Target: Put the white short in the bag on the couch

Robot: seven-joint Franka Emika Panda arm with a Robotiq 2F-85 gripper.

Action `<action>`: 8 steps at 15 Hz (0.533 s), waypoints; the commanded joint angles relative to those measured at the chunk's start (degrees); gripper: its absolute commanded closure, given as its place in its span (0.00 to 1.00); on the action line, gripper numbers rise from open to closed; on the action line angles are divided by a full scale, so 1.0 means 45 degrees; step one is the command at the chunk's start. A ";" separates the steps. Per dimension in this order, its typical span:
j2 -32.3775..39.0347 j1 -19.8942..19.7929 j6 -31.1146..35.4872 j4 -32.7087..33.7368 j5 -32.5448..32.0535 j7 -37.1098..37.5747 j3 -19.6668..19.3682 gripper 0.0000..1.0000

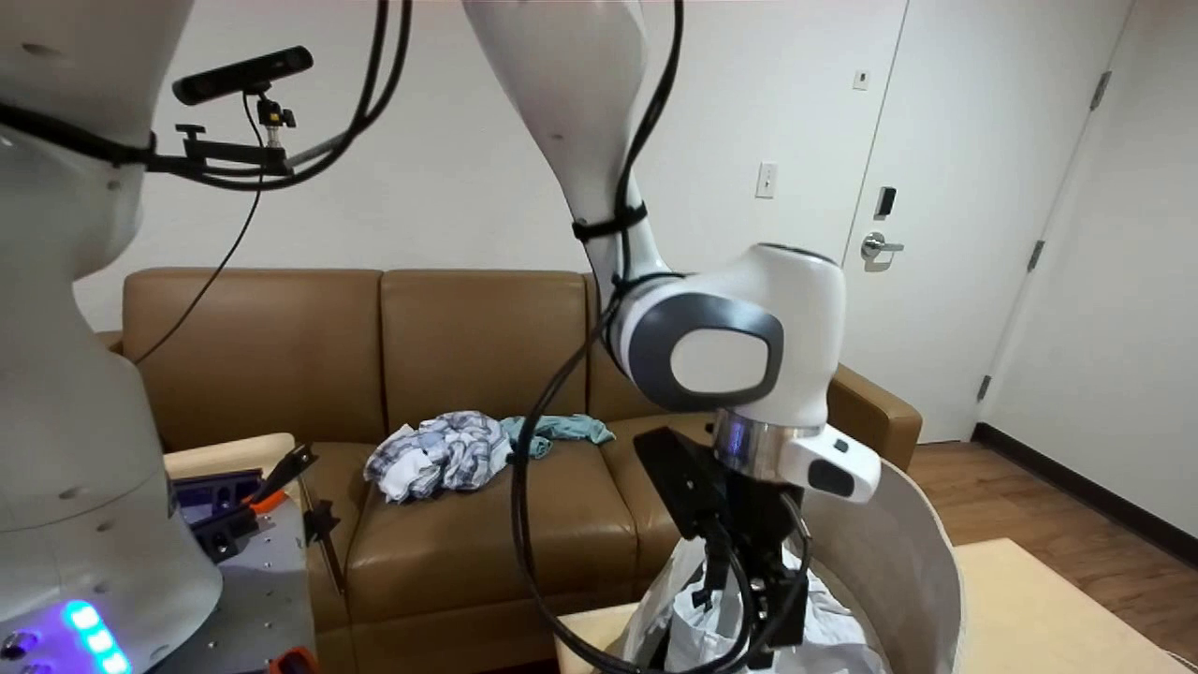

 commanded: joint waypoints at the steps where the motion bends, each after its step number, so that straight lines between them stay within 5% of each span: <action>1: 0.1509 -0.0119 -0.1131 0.1950 -0.0004 0.0665 -0.0053 0.00; 2: 0.1042 -0.0125 -0.0471 0.1058 -0.0126 0.0323 0.0027 0.00; 8: 0.2198 -0.0361 -0.0355 0.2371 0.0097 0.0350 0.0306 0.00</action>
